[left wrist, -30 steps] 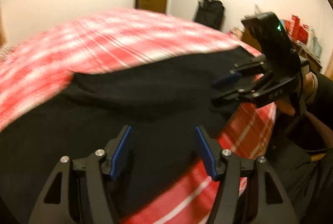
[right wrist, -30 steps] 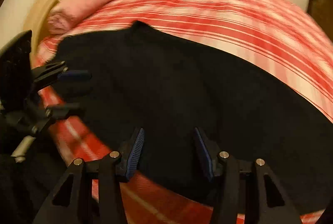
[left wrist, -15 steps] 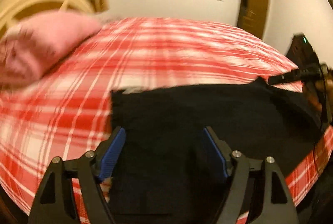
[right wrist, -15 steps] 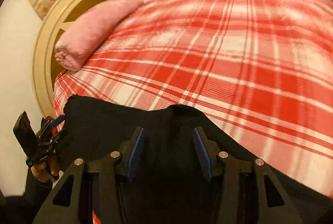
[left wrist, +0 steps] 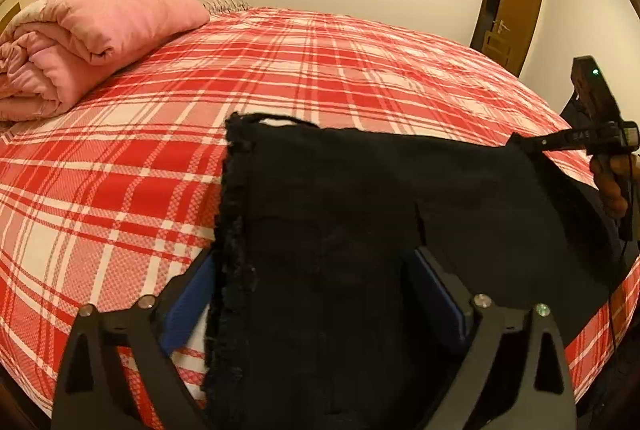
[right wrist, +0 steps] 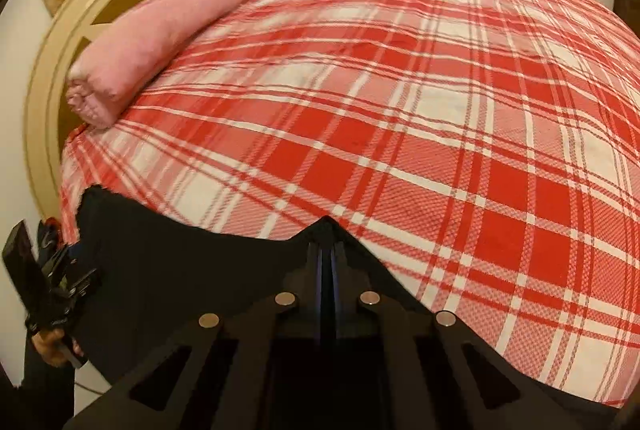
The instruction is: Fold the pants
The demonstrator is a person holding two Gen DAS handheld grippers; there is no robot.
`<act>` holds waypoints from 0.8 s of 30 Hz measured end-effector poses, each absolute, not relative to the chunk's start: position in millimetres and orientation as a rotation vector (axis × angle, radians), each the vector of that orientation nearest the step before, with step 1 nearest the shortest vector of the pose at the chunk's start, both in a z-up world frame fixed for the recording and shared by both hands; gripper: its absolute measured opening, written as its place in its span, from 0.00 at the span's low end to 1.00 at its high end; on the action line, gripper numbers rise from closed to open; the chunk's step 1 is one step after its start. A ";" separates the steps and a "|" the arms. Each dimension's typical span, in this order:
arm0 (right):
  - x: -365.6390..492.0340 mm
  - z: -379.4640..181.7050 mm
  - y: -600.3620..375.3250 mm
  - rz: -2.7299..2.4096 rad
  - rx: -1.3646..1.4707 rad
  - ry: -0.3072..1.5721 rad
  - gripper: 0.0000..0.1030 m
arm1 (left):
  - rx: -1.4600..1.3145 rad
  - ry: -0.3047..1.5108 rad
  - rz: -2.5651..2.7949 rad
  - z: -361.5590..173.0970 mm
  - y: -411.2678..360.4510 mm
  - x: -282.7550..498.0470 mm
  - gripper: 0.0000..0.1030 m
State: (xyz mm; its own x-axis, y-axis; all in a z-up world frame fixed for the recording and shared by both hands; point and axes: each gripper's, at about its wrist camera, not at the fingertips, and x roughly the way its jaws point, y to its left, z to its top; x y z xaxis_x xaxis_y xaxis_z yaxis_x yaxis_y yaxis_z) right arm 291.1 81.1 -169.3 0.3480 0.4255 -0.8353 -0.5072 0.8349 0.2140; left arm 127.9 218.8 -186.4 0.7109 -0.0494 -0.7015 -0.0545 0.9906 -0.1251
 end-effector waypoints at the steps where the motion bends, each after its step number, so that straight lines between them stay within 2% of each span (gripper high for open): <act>1: 294.5 -174.7 82.5 0.592 -0.093 1.066 0.03 | -0.144 0.783 0.001 -186.6 220.1 129.0 0.97; 4: 302.6 -190.2 82.9 0.577 -0.082 1.082 0.03 | -0.143 0.792 -0.003 -186.3 220.9 130.9 0.97; 11: 303.1 -186.0 80.2 0.571 -0.073 1.092 0.04 | -0.135 0.812 -0.016 -185.4 221.9 135.4 1.00; 12: 301.4 -184.6 78.9 0.576 -0.068 1.088 0.08 | -0.135 0.818 -0.017 -185.5 222.8 136.7 1.00; 13: 297.2 -181.1 77.6 0.569 -0.083 1.071 0.20 | -0.133 0.825 -0.018 -184.9 223.3 138.9 1.00; 14: 290.1 -174.8 76.5 0.548 -0.115 1.038 0.35 | -0.130 0.832 -0.018 -184.3 223.5 140.1 1.00; 15: 282.4 -168.5 75.6 0.537 -0.138 1.013 0.40 | -0.118 0.845 -0.018 -182.4 223.3 142.0 1.00; 19: 232.6 -133.9 78.1 0.640 -0.198 0.903 0.40 | -0.094 0.828 0.028 -165.1 239.2 147.5 0.99; 24: 170.0 -126.8 108.3 0.815 -0.346 0.875 0.41 | -0.021 0.899 0.022 -161.5 250.7 166.1 0.93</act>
State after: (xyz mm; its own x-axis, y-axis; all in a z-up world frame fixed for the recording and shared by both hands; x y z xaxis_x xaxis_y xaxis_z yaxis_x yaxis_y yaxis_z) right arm 170.0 108.3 -126.8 0.3730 0.4875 -0.7894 -0.7530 0.6561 0.0494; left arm 166.1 250.7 -161.5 0.6223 0.0105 -0.7827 -0.0283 0.9996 -0.0092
